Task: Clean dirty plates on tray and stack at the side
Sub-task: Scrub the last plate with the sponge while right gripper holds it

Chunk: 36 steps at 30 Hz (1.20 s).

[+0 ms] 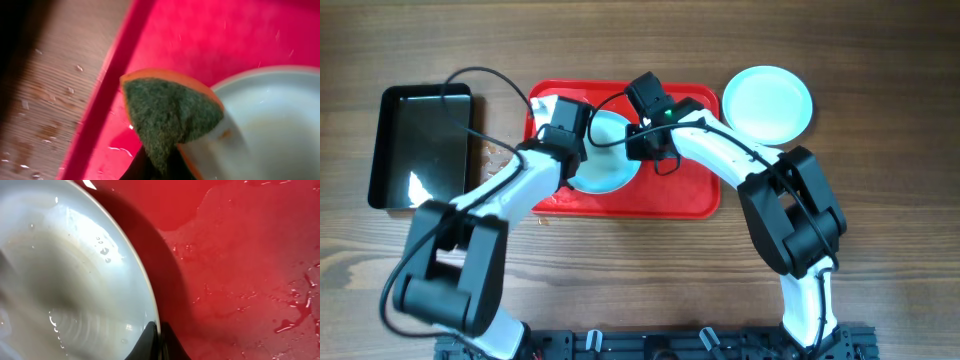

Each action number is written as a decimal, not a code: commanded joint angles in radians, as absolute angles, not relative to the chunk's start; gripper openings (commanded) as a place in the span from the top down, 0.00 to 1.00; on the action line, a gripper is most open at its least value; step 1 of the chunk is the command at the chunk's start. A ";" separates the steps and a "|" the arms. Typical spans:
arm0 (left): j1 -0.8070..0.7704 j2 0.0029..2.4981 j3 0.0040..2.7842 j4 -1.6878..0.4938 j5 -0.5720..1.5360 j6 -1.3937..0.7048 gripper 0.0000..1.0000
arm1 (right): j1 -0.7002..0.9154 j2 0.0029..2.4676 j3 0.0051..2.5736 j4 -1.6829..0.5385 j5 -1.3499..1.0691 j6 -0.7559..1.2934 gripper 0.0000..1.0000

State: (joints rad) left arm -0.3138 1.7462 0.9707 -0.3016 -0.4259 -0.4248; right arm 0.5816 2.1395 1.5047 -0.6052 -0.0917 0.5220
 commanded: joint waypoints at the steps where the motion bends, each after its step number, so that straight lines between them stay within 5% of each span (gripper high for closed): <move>1: -0.302 1.681 0.976 -0.303 -0.310 -0.427 0.96 | 0.572 2.154 1.495 -0.618 -0.052 0.500 0.96; 7: -0.305 1.723 0.974 -0.302 0.044 -0.427 0.96 | 0.572 2.154 1.495 -0.617 -0.053 0.501 0.96; 17: -0.311 1.861 0.974 -0.181 0.132 -0.427 0.96 | 0.572 2.154 1.495 -0.619 -0.053 0.501 0.96; 36: -0.295 1.864 0.975 -0.164 -0.601 -0.427 0.96 | 0.572 2.154 1.495 -0.636 -0.052 0.500 0.96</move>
